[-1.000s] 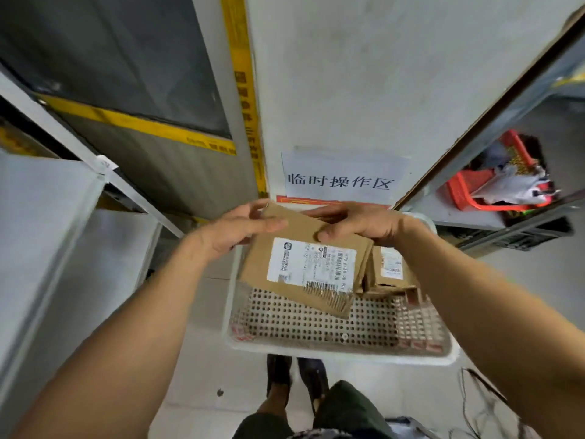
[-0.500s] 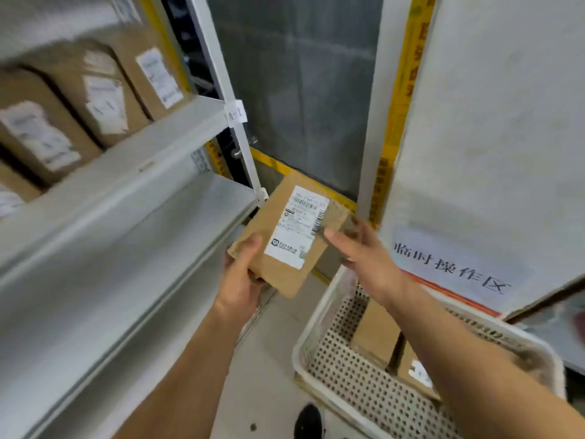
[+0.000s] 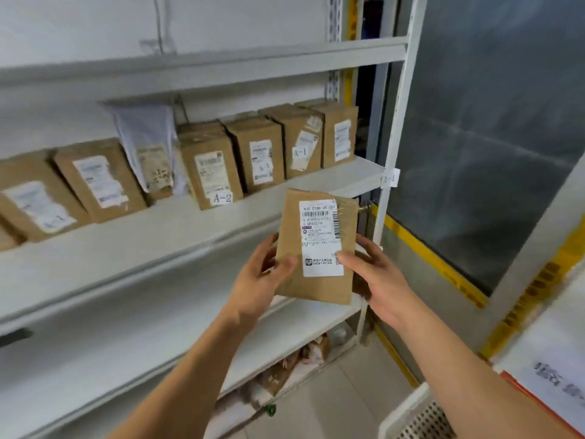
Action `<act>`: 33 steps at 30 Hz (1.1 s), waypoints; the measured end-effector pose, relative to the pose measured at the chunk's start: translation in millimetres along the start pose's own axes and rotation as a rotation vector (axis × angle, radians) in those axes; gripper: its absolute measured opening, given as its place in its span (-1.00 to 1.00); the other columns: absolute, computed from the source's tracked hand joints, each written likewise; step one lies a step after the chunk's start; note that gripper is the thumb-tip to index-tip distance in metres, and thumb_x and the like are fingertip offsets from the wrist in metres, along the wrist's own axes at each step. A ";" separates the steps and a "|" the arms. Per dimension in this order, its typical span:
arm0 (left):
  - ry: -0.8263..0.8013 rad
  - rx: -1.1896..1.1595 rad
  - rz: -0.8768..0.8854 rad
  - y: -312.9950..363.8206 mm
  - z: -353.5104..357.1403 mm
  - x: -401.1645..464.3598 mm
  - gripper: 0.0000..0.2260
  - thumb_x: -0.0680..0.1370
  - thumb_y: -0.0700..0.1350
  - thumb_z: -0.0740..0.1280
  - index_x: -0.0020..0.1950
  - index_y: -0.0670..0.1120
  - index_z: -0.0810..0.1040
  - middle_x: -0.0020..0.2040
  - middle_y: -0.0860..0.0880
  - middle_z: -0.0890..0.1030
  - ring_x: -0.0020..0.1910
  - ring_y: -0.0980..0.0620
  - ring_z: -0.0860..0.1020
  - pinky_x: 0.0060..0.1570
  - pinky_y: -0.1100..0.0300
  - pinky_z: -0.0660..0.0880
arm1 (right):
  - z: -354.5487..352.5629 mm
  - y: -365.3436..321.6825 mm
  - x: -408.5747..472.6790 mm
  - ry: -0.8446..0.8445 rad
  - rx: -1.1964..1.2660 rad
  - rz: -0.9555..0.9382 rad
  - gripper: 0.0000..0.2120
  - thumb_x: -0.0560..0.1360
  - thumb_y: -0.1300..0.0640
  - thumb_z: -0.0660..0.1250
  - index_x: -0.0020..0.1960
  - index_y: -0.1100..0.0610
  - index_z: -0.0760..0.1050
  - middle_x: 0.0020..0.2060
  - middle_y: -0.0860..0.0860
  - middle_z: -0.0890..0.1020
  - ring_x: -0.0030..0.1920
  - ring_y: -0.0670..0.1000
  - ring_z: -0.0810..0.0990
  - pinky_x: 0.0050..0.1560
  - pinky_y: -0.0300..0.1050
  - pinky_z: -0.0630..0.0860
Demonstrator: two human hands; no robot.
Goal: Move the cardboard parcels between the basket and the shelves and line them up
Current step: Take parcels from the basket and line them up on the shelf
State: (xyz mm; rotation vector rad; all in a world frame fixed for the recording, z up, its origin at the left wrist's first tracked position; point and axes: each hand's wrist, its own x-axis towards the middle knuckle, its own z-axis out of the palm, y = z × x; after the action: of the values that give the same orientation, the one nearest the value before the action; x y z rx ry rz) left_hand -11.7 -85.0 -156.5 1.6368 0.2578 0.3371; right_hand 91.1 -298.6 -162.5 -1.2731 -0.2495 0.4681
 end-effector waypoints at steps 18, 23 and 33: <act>0.336 0.419 0.219 14.1 -282.8 29.3 -0.30 0.62 -0.03 0.44 0.66 0.25 0.16 0.48 0.17 0.52 0.42 0.04 0.55 0.27 0.04 0.61 | 289.7 13.8 122.4 -0.287 -0.576 -0.349 -0.54 0.67 0.02 0.38 0.55 -0.13 0.43 0.32 -0.25 0.64 0.27 -0.23 0.62 0.37 -0.12 0.55; 0.411 0.447 0.149 -5.7 -313.3 53.8 -0.30 0.64 -0.14 0.42 0.66 0.21 0.16 0.52 0.05 0.49 0.40 -0.11 0.57 0.26 -0.13 0.61 | 321.2 31.4 171.8 -0.366 -0.767 -0.342 -0.55 0.66 -0.09 0.35 0.53 -0.26 0.38 0.41 -0.25 0.56 0.42 -0.13 0.50 0.50 -0.02 0.43; 0.518 0.502 0.103 -24.4 -333.5 123.1 -0.24 0.61 -0.16 0.41 0.65 0.31 0.11 0.46 0.06 0.55 0.34 -0.14 0.61 0.18 -0.15 0.65 | 352.0 62.4 258.5 -0.305 -0.769 -0.318 -0.51 0.69 0.10 0.33 0.58 -0.05 0.34 0.40 -0.05 0.58 0.39 -0.02 0.52 0.30 -0.12 0.44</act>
State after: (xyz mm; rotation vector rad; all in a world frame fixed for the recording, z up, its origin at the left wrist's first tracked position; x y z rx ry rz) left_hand -19.0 271.1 -147.7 2.0374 0.6926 0.8283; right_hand 154.4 137.5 -141.9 -1.8618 -0.9420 0.2921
